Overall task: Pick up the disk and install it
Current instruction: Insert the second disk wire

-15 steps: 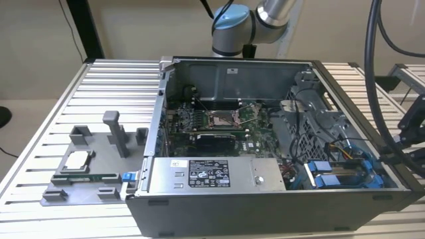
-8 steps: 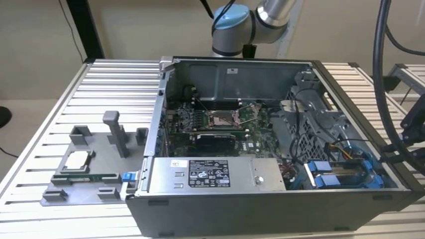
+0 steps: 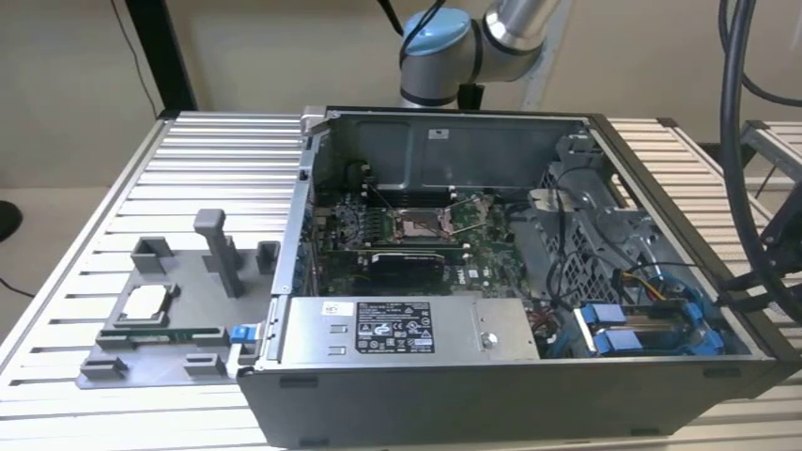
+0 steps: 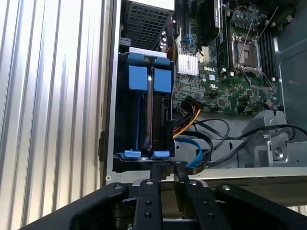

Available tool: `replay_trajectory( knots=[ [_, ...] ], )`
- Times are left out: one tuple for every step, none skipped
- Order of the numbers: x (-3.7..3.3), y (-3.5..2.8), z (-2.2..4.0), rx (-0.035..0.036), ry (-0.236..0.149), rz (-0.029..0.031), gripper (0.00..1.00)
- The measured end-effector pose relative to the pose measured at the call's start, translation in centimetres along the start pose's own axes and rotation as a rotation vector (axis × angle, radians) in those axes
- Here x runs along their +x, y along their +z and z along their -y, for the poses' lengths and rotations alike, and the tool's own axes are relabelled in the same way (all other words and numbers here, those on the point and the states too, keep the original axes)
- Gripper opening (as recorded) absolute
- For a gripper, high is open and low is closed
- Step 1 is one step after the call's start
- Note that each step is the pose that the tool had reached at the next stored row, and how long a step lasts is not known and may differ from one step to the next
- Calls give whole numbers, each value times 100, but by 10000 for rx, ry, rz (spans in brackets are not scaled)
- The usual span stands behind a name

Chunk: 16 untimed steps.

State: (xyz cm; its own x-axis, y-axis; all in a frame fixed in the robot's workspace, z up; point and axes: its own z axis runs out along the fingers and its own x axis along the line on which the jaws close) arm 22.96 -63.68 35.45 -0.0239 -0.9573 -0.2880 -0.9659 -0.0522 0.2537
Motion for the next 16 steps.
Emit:
replay_trajectory(
  knots=[
    [9,2,1,-6,-2,0,100],
    [19,5,3,-13,-4,0,100],
    [28,7,3,-18,-6,0,100],
    [34,9,4,-20,-9,0,100],
    [36,10,4,-21,-11,2,100],
    [37,10,3,-21,-13,7,100],
    [37,12,0,-20,-15,13,100],
    [38,14,-4,-20,-17,24,100],
    [39,17,-7,-21,-21,35,100],
    [40,22,-6,-23,-26,44,100],
    [41,26,-5,-24,-32,47,100],
    [43,29,-5,-26,-39,51,100],
    [44,33,-4,-29,-51,57,100],
    [45,35,-4,-33,-64,62,100],
    [46,39,-4,-37,-78,71,100],
    [47,42,-4,-40,-93,80,100]
  ],
)
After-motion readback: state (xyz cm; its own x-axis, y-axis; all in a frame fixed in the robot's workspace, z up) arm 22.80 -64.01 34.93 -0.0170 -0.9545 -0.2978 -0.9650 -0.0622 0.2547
